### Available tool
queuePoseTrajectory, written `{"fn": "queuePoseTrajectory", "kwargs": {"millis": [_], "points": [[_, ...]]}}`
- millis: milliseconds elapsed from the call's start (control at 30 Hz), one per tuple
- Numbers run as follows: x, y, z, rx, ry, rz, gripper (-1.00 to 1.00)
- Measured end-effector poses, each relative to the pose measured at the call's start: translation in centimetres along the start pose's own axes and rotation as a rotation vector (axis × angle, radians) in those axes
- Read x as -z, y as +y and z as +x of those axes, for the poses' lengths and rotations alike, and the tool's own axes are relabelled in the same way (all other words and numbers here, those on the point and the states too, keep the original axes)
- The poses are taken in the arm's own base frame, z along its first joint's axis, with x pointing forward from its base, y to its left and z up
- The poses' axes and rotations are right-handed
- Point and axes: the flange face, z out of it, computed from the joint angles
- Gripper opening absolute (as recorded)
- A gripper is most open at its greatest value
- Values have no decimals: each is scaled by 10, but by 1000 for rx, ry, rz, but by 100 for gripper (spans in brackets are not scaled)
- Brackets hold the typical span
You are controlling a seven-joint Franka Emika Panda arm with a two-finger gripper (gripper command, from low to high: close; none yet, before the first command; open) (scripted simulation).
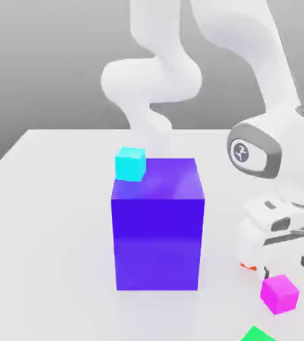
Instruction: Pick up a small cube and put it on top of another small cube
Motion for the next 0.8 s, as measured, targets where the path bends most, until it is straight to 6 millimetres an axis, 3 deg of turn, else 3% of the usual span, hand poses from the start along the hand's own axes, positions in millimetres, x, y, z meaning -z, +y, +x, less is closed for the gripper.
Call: {"fn": "queuePoseTrajectory", "kwargs": {"millis": [33, 67, 300, 467, 700, 733, 800], "points": [[-13, 0, -1, 1, -1, -1, 0], [-24, 1, -1, 2, -1, -2, -100], [-26, 1, -2, 2, -1, -1, -100], [29, 1, 2, -1, -1, -3, -100], [77, 6, 120, -144, 0, -4, -100], [76, 9, 133, -158, -1, -3, -100], [55, 10, 142, -170, -2, -2, -100]]}}
